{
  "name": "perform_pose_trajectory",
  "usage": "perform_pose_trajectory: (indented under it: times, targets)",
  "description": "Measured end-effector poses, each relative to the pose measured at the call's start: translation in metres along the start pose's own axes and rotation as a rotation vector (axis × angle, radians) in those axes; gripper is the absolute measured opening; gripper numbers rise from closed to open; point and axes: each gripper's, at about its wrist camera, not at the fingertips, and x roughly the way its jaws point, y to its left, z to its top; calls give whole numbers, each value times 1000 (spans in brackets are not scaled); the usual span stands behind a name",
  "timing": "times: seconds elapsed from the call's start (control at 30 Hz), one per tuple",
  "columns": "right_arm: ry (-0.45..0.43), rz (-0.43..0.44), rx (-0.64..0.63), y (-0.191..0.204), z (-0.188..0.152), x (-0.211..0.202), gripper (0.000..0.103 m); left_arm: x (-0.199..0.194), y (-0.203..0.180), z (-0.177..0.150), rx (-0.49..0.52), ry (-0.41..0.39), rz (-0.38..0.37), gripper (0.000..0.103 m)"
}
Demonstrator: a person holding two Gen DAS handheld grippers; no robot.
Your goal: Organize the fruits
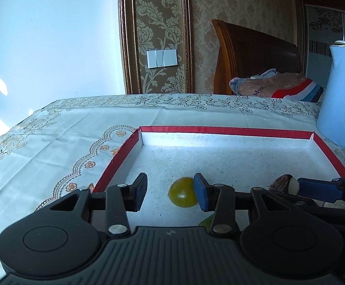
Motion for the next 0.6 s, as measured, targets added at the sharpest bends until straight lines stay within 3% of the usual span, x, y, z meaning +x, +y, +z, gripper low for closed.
perform_pose_trajectory:
  times: [0.37,0.43,0.5,0.6]
  targets:
    - [5,-4,-20,5,-2,8,34,5,2,-3,0,-4,22,44]
    - [4,-3,-28,7,-2,9,34,5,6,-3,-21,-2,27,50]
    - [1,-2,-31,9,-3,11,34,6,11,-4,-42,3,34,65]
    - [-7,-6,-44,11,-4,11,34,7,13,-5,-53,9,35,69]
